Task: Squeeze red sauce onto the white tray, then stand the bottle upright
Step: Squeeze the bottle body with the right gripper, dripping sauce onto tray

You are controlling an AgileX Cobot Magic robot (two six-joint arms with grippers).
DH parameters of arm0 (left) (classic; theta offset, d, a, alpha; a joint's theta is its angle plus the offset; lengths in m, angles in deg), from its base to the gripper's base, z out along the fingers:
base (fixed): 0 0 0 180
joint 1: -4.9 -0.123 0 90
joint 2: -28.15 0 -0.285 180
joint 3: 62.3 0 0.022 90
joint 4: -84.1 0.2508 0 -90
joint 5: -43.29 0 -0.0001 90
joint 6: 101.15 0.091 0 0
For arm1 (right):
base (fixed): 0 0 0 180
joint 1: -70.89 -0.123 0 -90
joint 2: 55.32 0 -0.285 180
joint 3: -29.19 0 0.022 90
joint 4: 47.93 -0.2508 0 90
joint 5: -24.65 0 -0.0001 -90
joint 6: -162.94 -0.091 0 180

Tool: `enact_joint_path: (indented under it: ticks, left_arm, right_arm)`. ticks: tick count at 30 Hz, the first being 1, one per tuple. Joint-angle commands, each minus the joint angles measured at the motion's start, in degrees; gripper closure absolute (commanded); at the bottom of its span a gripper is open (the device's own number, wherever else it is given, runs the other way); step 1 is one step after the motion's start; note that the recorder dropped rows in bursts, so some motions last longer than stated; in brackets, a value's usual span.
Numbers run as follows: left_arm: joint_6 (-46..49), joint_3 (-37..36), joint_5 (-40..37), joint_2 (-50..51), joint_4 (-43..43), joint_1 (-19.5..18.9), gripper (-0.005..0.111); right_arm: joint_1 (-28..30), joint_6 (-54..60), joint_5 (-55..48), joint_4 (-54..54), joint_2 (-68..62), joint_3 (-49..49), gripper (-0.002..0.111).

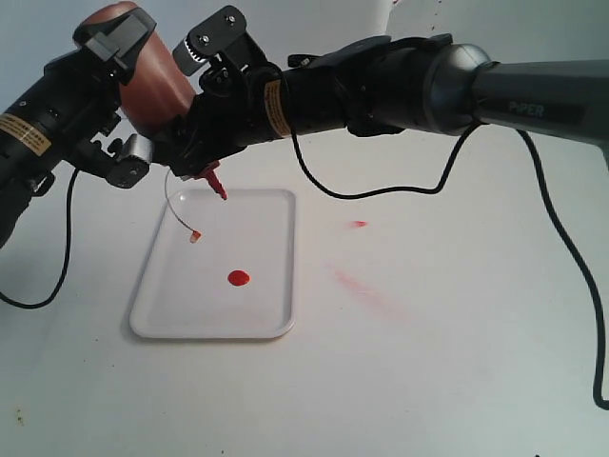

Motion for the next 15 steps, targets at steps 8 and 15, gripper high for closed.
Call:
enact_joint_path:
  ticks: [8, 15]
  left_arm:
    - [-1.0, 0.4, 3.1, -0.5, -1.4, 0.2, 0.107]
    - [-1.0, 0.4, 3.1, -0.5, -1.4, 0.2, 0.107]
  right_arm:
    - [-0.2, 0.6, 0.1, 0.3, 0.0, -0.4, 0.108]
    - [-0.2, 0.6, 0.1, 0.3, 0.0, -0.4, 0.108]
